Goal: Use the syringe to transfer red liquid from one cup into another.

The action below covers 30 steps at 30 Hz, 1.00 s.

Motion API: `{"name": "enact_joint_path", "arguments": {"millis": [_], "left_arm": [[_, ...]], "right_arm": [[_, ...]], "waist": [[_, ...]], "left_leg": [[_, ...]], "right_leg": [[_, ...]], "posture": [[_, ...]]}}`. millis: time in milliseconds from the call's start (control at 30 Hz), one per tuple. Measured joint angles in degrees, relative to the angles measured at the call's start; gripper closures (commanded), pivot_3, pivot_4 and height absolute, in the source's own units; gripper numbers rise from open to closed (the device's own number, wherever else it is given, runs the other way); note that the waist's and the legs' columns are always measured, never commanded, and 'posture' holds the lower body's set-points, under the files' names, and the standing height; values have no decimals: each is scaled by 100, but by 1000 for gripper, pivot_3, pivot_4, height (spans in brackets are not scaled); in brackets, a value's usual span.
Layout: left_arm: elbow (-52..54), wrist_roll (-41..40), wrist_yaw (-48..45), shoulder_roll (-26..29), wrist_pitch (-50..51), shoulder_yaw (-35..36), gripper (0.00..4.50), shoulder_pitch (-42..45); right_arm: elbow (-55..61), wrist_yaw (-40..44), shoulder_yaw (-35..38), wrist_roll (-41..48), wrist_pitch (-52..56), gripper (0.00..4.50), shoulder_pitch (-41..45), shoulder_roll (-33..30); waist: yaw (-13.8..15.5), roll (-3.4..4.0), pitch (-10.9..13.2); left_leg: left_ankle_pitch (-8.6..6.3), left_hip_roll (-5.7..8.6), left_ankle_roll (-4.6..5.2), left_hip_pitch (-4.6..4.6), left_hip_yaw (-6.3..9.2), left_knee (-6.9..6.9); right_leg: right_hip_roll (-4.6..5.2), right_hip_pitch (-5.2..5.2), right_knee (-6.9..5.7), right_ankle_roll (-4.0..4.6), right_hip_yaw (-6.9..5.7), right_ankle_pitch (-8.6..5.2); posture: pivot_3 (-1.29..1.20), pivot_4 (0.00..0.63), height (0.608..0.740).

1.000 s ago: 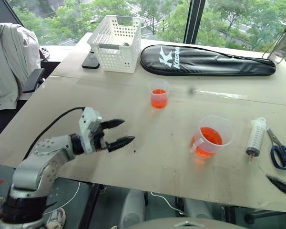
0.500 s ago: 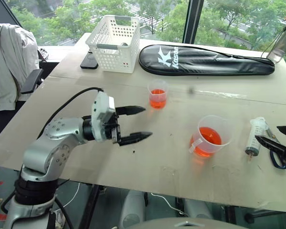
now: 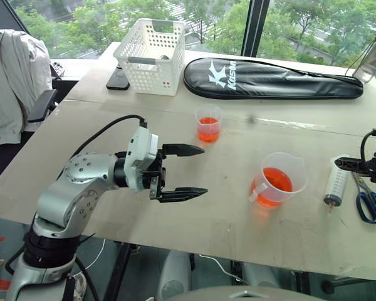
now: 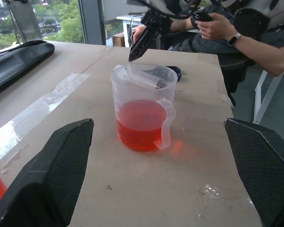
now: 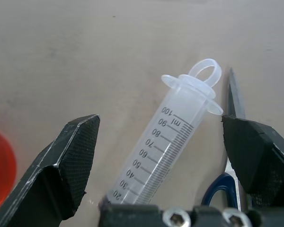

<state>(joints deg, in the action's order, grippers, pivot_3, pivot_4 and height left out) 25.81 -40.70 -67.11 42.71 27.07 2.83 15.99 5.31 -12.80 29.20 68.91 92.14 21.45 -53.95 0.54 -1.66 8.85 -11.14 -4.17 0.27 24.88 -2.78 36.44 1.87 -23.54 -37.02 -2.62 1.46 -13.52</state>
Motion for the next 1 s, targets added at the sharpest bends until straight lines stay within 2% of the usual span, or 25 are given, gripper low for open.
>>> {"name": "enact_joint_path", "arguments": {"millis": [433,533,600,633,667,800,1000], "left_arm": [[71,-1,86,5,-27,129,0,-294],[93,-2,115,6,-27,143,0,-326],[138,-3,138,6,-27,149,0,-383],[173,-3,150,5,-27,148,0,-405],[185,-3,155,5,-26,148,0,-408],[228,-5,247,5,-26,155,0,-476],[262,-2,321,1,-26,154,0,-484]], "right_arm": [[-1916,-2382,-1084,1410,3,54,1020,144],[-2259,-2861,-1137,1527,3,54,1211,322],[-2462,-3060,-1099,1437,4,597,1269,503],[-2556,-3132,-1059,1366,4,1156,1270,618],[-2556,-3171,-1036,1327,4,1279,1273,663],[-2693,-3241,-792,1262,2,2903,1291,753],[-2497,-3095,-788,1360,-17,2974,1116,697]], "waist": [[-132,2,1],[-133,2,1],[-133,2,1],[-133,2,1],[-133,2,1],[-147,-3,-3],[-152,-3,-3]], "left_leg": [[0,0,1,-1,-3,2],[0,-1,1,-1,-2,2],[0,-1,1,-1,-2,1],[0,-1,1,0,-2,1],[0,-1,1,-1,-2,1],[0,-2,1,-4,-2,2],[0,-9,1,-6,4,-2]], "right_leg": [[-4,-1,-2,-5,10,4],[-6,0,-2,-5,10,4],[-6,0,-1,-5,10,4],[-6,0,-1,-6,10,4],[-5,0,-1,-6,10,4],[-7,1,-1,-6,10,5],[-18,0,-1,-4,9,4]], "posture": [[0,150,724],[0,150,724],[0,150,724],[0,150,724],[0,150,724],[0,150,724],[0,150,724]]}}
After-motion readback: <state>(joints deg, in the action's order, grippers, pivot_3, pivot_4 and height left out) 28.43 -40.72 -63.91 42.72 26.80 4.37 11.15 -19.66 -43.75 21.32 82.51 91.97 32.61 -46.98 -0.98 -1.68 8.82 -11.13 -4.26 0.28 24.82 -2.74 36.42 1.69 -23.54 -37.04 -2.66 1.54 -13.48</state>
